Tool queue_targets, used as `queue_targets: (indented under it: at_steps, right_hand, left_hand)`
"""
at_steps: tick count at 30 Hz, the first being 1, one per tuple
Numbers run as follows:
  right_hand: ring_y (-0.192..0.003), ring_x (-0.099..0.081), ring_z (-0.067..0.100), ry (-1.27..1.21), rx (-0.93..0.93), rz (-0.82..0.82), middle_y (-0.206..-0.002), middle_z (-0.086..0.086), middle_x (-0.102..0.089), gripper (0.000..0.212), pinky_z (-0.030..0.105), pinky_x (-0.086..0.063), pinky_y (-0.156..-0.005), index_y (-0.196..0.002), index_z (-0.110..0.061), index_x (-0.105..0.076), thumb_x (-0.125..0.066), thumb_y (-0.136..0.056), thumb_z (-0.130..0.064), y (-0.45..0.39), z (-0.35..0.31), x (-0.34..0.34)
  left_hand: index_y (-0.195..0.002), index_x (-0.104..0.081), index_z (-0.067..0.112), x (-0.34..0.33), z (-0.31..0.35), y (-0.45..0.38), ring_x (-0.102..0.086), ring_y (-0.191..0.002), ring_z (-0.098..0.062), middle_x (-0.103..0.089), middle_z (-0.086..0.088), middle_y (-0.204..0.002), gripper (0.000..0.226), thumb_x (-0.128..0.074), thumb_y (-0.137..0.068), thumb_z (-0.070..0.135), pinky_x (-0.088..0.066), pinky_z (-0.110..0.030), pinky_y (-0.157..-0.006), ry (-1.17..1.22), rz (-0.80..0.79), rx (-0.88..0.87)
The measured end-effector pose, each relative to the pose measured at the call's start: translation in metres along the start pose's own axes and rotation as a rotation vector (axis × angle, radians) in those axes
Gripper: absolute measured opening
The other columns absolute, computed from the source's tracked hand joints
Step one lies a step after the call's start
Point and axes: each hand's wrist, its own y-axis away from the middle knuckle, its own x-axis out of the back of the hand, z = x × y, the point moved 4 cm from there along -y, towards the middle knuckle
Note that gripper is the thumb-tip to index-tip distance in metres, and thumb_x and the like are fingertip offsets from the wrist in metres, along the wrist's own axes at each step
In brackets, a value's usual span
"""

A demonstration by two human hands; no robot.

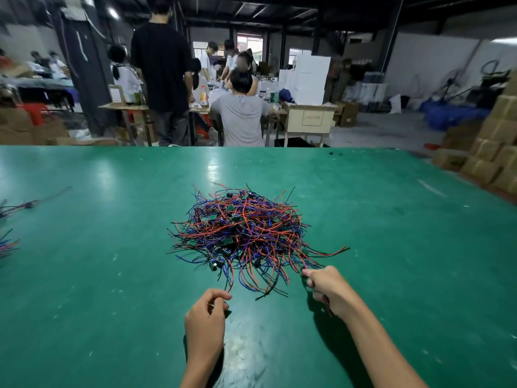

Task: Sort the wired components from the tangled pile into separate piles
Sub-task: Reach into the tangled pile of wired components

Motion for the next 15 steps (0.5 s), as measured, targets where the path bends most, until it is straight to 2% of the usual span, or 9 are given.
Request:
queue_targets:
  at_steps: [2, 3, 5, 7, 10, 12, 14, 15]
  right_hand:
    - [-0.041, -0.027, 0.011, 0.014, 0.066, 0.012, -0.056, 0.004, -0.045, 0.032, 0.022, -0.022, -0.044, -0.066, -0.013, -0.061, -0.054, -0.097, -0.014, 0.000, -0.005, 0.009]
    - [-0.041, -0.027, 0.011, 0.005, 0.117, 0.015, -0.057, 0.004, -0.048, 0.032, 0.021, -0.022, -0.044, -0.067, -0.012, -0.066, -0.055, -0.097, -0.016, 0.000, -0.009, 0.012]
    - [-0.039, -0.028, 0.006, -0.159, 0.172, -0.070, -0.058, 0.000, -0.060, 0.024, 0.017, -0.023, -0.040, -0.094, -0.009, -0.077, -0.055, -0.100, -0.016, 0.006, -0.018, 0.013]
    - [-0.040, -0.038, 0.001, -0.261, 0.306, -0.159, -0.072, -0.002, -0.074, 0.022, 0.012, -0.027, -0.044, -0.114, -0.013, -0.071, -0.051, -0.104, -0.016, 0.016, -0.031, 0.010]
    - [-0.059, -0.058, -0.013, -0.220, 0.546, -0.257, -0.095, -0.002, -0.080, 0.021, 0.006, -0.041, -0.059, -0.128, -0.021, -0.055, -0.048, -0.108, -0.024, 0.031, -0.043, -0.001]
    - [-0.078, -0.062, -0.013, -0.150, 0.634, -0.315, -0.100, -0.007, -0.079, 0.026, 0.011, -0.041, -0.075, -0.132, -0.024, -0.048, -0.048, -0.107, -0.031, 0.040, -0.042, -0.015]
    - [-0.086, -0.064, -0.006, -0.121, 0.704, -0.352, -0.102, -0.007, -0.078, 0.027, 0.021, -0.043, -0.080, -0.129, -0.024, -0.052, -0.051, -0.104, -0.033, 0.047, -0.038, -0.028]
    - [-0.091, -0.067, -0.001, -0.104, 0.737, -0.358, -0.104, -0.006, -0.078, 0.021, 0.024, -0.047, -0.084, -0.123, -0.024, -0.060, -0.054, -0.103, -0.027, 0.050, -0.035, -0.035]
  left_hand:
    - [-0.073, -0.071, 0.039, 0.000, 0.000, -0.002, -0.070, -0.062, -0.009, -0.071, 0.006, -0.066, 0.043, -0.058, -0.090, 0.003, -0.052, -0.034, -0.061, 0.009, -0.004, -0.005]
    - [-0.072, -0.072, 0.039, -0.001, 0.000, -0.002, -0.070, -0.060, -0.009, -0.072, 0.005, -0.066, 0.043, -0.058, -0.090, 0.002, -0.052, -0.033, -0.060, 0.025, -0.010, -0.006]
    - [-0.072, -0.073, 0.036, -0.002, 0.000, -0.001, -0.069, -0.058, -0.009, -0.072, 0.003, -0.066, 0.043, -0.059, -0.091, 0.001, -0.051, -0.029, -0.058, 0.061, -0.035, -0.017]
    - [-0.073, -0.075, 0.034, -0.004, 0.001, -0.001, -0.067, -0.055, -0.008, -0.072, 0.000, -0.069, 0.042, -0.060, -0.092, 0.000, -0.049, -0.026, -0.057, 0.086, -0.086, -0.048]
    - [-0.078, -0.079, 0.029, -0.007, 0.011, 0.001, -0.057, -0.044, -0.013, -0.073, -0.009, -0.074, 0.041, -0.058, -0.096, -0.001, -0.043, -0.018, -0.047, 0.186, -0.241, -0.073]
    - [-0.087, -0.081, 0.027, -0.011, 0.022, 0.003, -0.051, -0.044, -0.014, -0.073, -0.015, -0.079, 0.034, -0.056, -0.099, 0.008, -0.039, -0.016, -0.043, 0.280, -0.351, -0.061]
    - [-0.099, -0.081, 0.026, -0.018, 0.033, 0.006, -0.053, -0.051, -0.014, -0.074, -0.016, -0.086, 0.029, -0.052, -0.097, 0.029, -0.038, -0.015, -0.044, 0.340, -0.442, -0.003]
    - [-0.104, -0.080, 0.023, -0.021, 0.035, 0.007, -0.054, -0.054, -0.014, -0.075, -0.015, -0.090, 0.035, -0.049, -0.095, 0.037, -0.039, -0.015, -0.045, 0.365, -0.469, 0.037]
